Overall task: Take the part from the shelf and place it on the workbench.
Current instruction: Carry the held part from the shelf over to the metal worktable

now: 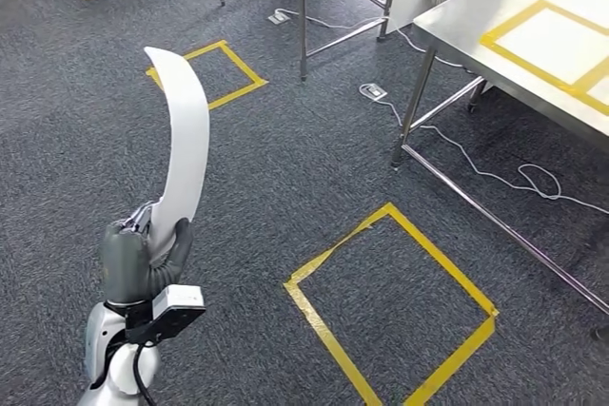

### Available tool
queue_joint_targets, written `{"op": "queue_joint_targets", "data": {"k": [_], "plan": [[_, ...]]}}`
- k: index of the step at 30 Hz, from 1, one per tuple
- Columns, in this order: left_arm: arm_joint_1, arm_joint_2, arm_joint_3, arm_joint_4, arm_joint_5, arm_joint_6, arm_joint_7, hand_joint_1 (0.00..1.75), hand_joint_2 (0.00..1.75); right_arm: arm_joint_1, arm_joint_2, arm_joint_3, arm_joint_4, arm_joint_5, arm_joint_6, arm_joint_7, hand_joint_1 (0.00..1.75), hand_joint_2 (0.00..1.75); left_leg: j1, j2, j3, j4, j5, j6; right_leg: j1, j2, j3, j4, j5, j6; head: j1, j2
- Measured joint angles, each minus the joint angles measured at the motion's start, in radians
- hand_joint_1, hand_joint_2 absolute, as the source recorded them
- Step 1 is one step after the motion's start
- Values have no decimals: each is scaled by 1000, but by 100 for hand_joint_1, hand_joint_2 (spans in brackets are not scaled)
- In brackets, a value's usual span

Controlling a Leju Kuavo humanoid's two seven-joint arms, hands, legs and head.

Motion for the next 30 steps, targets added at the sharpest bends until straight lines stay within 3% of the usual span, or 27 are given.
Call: {"op": "queue_joint_targets", "data": {"k": [2,4,5,6,7,9,10,11,13,14,16,18,19,20,21,22,24,25,27,29,30], "plan": [[3,1,1,-7,-1,0,-3,175,175,-2,0,0,0,6,0,-1,0,0,2,-38,-49,92,-37,-7,-6,18,17,-8,-6,-10,-5,0],[14,2,6,-14,-6,-8,-5,175,175,-7,1,0,0,14,-2,-1,0,0,2,-59,-144,231,-74,-11,-8,41,27,-9,-15,-17,-8,0],[21,3,9,-17,-11,-13,-6,175,175,-8,1,1,0,18,-2,-1,0,0,2,-62,-182,272,-71,-12,-9,54,34,-9,-19,-17,-9,0],[27,4,12,-20,-16,-19,-7,175,175,-8,2,1,0,22,-3,-1,0,0,2,-64,-201,274,-45,-13,-11,68,42,-9,-25,-15,-9,0],[31,4,15,-23,-22,-23,-9,175,175,-7,4,2,0,27,-4,-1,0,0,2,-68,-201,240,-1,-14,-13,82,51,-9,-30,-12,-9,0],[35,6,18,-26,-42,-26,-14,175,175,-7,8,2,0,33,-5,0,0,0,8,-101,-170,113,99,-17,-16,108,65,-5,-45,-1,-11,0],[36,8,19,-27,-52,-26,-18,175,175,-9,9,3,0,35,-6,1,0,0,11,-120,-153,58,124,-15,-16,120,66,-2,-52,5,-13,0],[37,8,19,-28,-62,-25,-21,175,175,-11,9,3,0,37,-7,2,0,0,14,-134,-142,23,133,-12,-17,131,61,-1,-58,12,-15,0],[38,8,18,-29,-73,-22,-27,175,175,-9,9,3,0,41,-8,4,0,0,14,-132,-134,5,120,4,-20,148,54,-5,-62,23,-16,0],[37,7,18,-29,-76,-21,-28,175,175,-5,10,4,0,43,-8,6,0,0,14,-124,-132,3,117,12,-20,144,53,-7,-65,29,-16,0],[37,5,17,-29,-80,-18,-30,175,175,-3,10,4,1,48,-8,9,0,0,15,-105,-124,0,112,26,-17,99,36,36,-90,37,-10,0],[38,4,17,-29,-81,-16,-31,175,175,-9,11,4,2,50,-8,10,0,0,10,-83,-117,0,105,36,-14,43,-27,153,-143,41,-5,0],[39,4,17,-29,-80,-16,-31,175,175,-12,11,5,2,51,-9,10,0,0,7,-71,-114,0,101,39,-15,32,-65,218,-166,42,-5,0],[39,4,17,-29,-79,-16,-31,175,175,-12,11,6,2,52,-9,10,0,0,4,-61,-110,0,96,41,-15,26,-95,263,-175,42,-5,0],[39,4,17,-29,-75,-17,-31,175,175,-10,11,8,2,53,-8,11,0,0,1,-51,-105,0,91,42,-15,23,-106,272,-164,41,-5,0],[39,4,17,-29,-70,-18,-31,175,175,-7,11,9,2,54,-7,11,0,0,0,-42,-98,0,86,42,-14,20,-97,242,-134,38,-5,0],[38,3,17,-29,-60,-20,-31,175,175,-5,11,11,2,58,-6,11,0,0,-3,-25,-79,0,73,38,-8,-6,-36,110,-59,30,-5,0],[37,3,17,-29,-56,-21,-30,175,175,-7,12,11,2,61,-6,10,0,0,-4,-18,-71,-1,65,34,-4,-21,-8,53,-36,24,-5,0],[36,2,18,-29,-51,-22,-29,175,175,-10,12,13,2,67,-6,8,0,0,-6,-4,-60,-4,54,22,4,-34,14,5,-31,13,-6,0],[34,0,19,-29,-50,-24,-28,175,175,-8,13,17,2,71,-5,7,0,0,-5,8,-47,-11,44,8,3,-13,23,-3,-38,-1,-6,0],[32,-1,19,-30,-50,-25,-28,175,175,-6,14,19,2,72,-4,6,0,0,-4,3,-43,-7,39,1,0,-3,35,-10,-40,-8,-8,0]]}}
